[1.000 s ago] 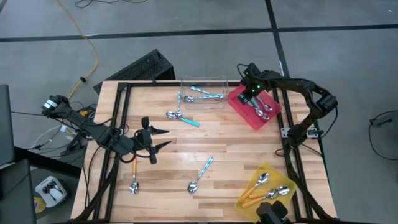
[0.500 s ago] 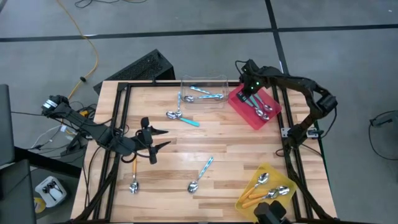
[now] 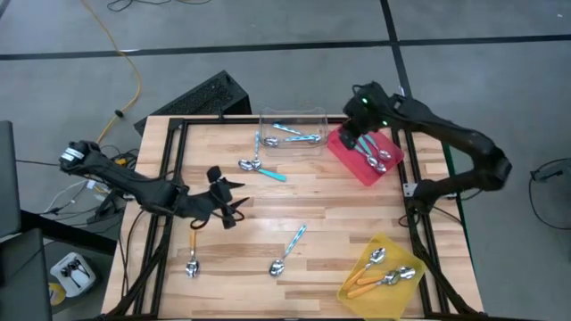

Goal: Sort silverware by color (type)
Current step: Put the white-blue spoon into the transparent bin

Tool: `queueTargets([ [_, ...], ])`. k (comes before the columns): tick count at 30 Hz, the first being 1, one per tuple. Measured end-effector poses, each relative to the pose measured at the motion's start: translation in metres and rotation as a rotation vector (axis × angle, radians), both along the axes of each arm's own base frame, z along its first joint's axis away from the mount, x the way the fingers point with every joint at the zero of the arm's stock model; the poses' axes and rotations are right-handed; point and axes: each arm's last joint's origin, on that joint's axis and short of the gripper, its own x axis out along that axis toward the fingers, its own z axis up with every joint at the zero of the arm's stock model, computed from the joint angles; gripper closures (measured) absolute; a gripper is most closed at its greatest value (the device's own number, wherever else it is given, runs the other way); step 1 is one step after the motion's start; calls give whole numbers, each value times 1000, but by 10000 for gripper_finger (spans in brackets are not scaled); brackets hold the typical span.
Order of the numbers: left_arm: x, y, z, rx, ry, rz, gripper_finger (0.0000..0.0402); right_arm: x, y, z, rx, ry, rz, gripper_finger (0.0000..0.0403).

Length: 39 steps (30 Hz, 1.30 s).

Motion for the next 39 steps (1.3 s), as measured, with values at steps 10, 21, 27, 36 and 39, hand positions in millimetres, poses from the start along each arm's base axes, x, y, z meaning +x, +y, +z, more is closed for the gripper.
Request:
queueTargets([
  [10, 45, 17, -17, -119, -17, -226, 212, -21, 90, 40, 39, -153, 200, 274],
  [21, 84, -16, -70, -247, -19, -416, 212, -17, 150, 36, 38, -82, 271, 274],
  [27, 101, -30, -90, -299, 30, -278, 212, -11, 174, 25, 6, 2, 267, 274],
  [36, 133, -56, -84, -289, 73, -118, 212, 6, 198, 5, -39, 116, 295, 274],
  [39, 143, -62, -77, -288, 114, -68, 212, 11, 202, 0, -32, 141, 282, 274],
])
